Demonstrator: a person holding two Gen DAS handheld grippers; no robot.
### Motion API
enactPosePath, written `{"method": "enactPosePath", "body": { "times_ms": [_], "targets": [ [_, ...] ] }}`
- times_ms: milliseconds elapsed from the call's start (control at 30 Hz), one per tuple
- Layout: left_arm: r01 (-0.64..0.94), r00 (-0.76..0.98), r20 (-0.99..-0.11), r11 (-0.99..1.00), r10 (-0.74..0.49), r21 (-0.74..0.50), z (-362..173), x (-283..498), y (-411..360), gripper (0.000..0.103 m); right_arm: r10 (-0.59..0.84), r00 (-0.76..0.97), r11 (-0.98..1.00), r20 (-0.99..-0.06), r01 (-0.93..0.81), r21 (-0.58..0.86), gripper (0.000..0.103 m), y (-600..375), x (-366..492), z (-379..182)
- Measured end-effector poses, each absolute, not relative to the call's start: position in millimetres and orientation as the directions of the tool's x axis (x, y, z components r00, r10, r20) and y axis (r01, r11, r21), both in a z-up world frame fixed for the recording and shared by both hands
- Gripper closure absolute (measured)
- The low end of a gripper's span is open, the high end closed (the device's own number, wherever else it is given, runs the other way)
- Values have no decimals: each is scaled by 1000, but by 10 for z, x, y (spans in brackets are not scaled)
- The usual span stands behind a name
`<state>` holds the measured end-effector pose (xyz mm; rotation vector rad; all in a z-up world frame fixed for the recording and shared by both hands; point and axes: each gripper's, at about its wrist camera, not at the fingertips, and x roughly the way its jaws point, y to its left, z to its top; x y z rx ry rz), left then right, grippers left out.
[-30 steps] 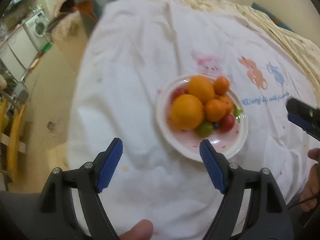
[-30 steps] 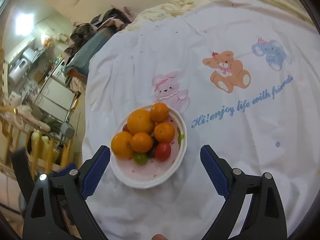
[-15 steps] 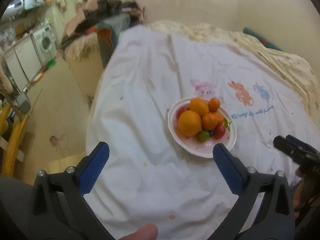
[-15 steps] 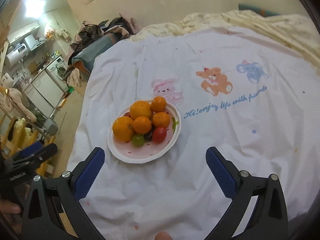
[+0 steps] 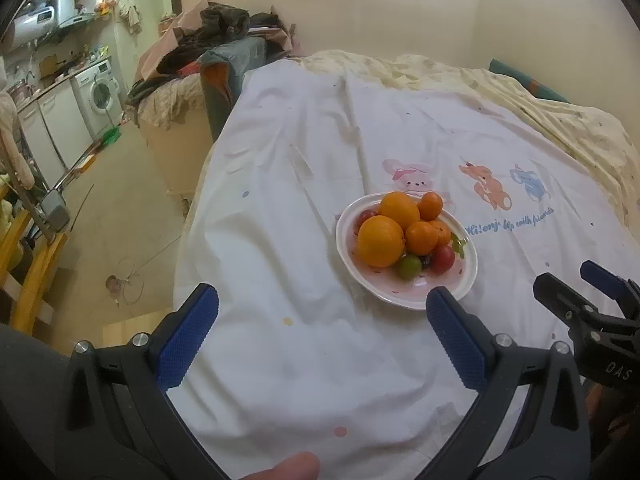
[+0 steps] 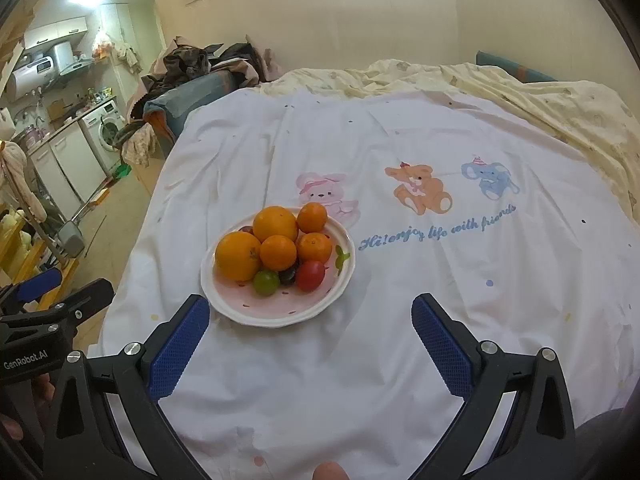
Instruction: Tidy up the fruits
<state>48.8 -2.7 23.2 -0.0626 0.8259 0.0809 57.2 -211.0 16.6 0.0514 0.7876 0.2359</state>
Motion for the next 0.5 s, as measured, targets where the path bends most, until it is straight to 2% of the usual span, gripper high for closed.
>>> {"method": "enactPosePath", "body": {
  "times_ms": [500],
  "targets": [
    [-92,670,-741,995,33,-38,220,488,-17,0,232,684,973,-692,-169,158,0,-2171,603,170]
  ]
}}
